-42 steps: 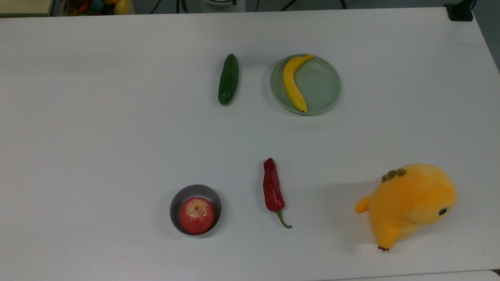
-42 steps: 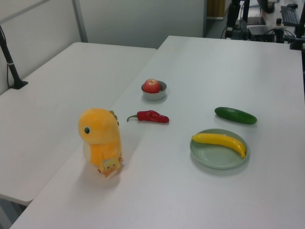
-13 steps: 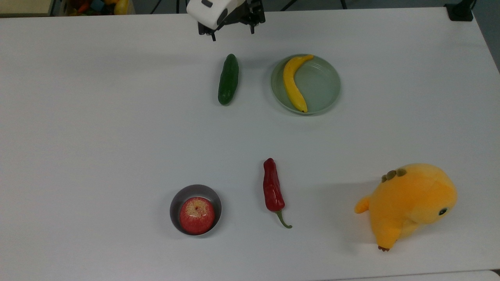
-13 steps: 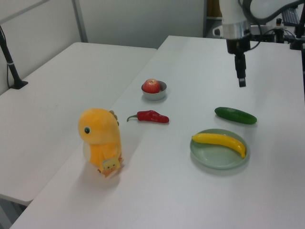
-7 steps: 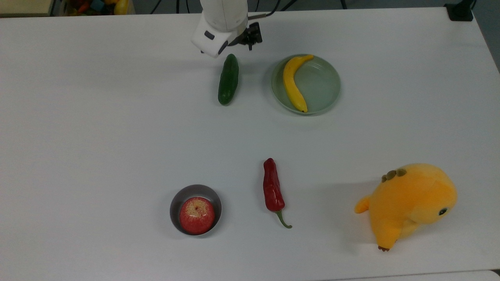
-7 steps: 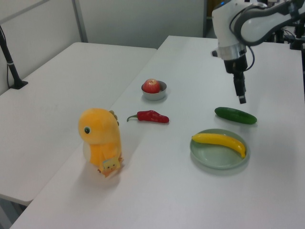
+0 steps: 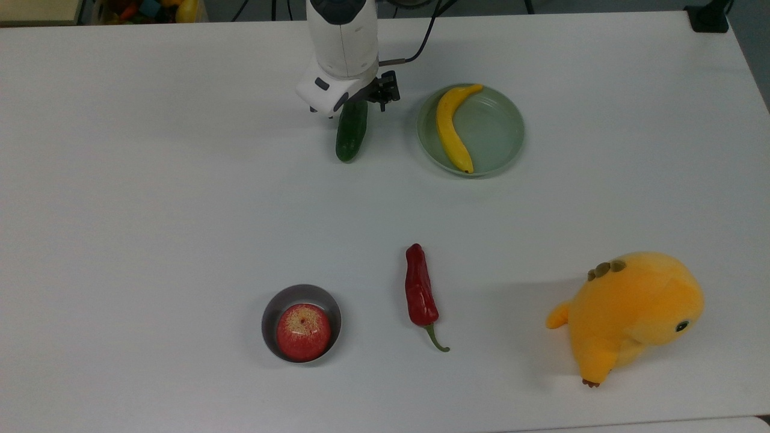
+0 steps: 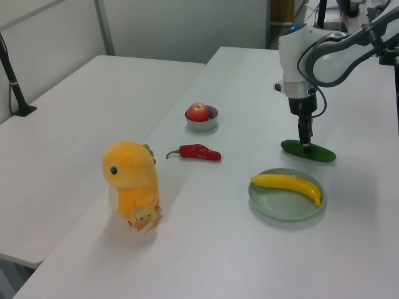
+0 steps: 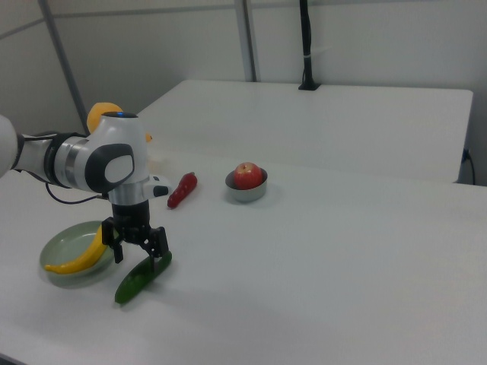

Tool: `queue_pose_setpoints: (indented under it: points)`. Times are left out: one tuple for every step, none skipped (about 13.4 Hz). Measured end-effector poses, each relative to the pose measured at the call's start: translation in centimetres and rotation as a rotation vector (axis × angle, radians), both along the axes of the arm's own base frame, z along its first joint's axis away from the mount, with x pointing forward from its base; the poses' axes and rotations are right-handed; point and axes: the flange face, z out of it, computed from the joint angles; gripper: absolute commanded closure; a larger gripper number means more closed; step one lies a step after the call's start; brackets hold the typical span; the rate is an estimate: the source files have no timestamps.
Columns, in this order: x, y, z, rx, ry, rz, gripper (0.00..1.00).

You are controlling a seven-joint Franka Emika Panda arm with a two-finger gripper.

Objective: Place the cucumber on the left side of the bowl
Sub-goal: 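Move the gripper over the green cucumber and lower it, then close the gripper on the green cucumber and lift it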

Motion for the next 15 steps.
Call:
queue_pose_setpoints:
  points:
    - [0.0, -0.2, -0.3, -0.001, 0.004, -0.004, 0.06]
    - [0.1, -0.5, -0.6, -0.003, 0.007, -0.007, 0.15]
    - [0.2, -0.7, -0.8, -0.008, 0.002, -0.007, 0.30]
    - [0.3, -0.9, -1.1, -0.012, -0.004, -0.007, 0.47]
    - [0.4, -1.0, -1.3, -0.014, -0.006, -0.008, 0.59]
    - [0.5, -1.2, -1.4, -0.017, -0.007, -0.008, 0.71]
    - [0.5, -1.2, -1.5, -0.018, -0.006, -0.009, 0.84]
    - [0.5, -1.2, -1.5, -0.018, -0.006, -0.009, 0.91]
    - [0.5, -1.3, -1.5, -0.018, -0.007, -0.009, 0.91]
    - [0.5, -1.3, -1.5, -0.018, -0.007, -0.009, 0.91]
    - [0.6, -1.3, -1.4, -0.018, -0.009, -0.009, 0.91]
    - [0.7, -1.3, -1.1, -0.017, -0.016, -0.011, 0.91]
    - [1.2, -1.5, -0.3, -0.015, -0.034, -0.015, 0.91]
    - [2.0, -1.6, 1.0, -0.011, -0.065, -0.018, 0.91]
    - [3.2, -1.5, 2.8, -0.005, -0.110, -0.019, 0.91]
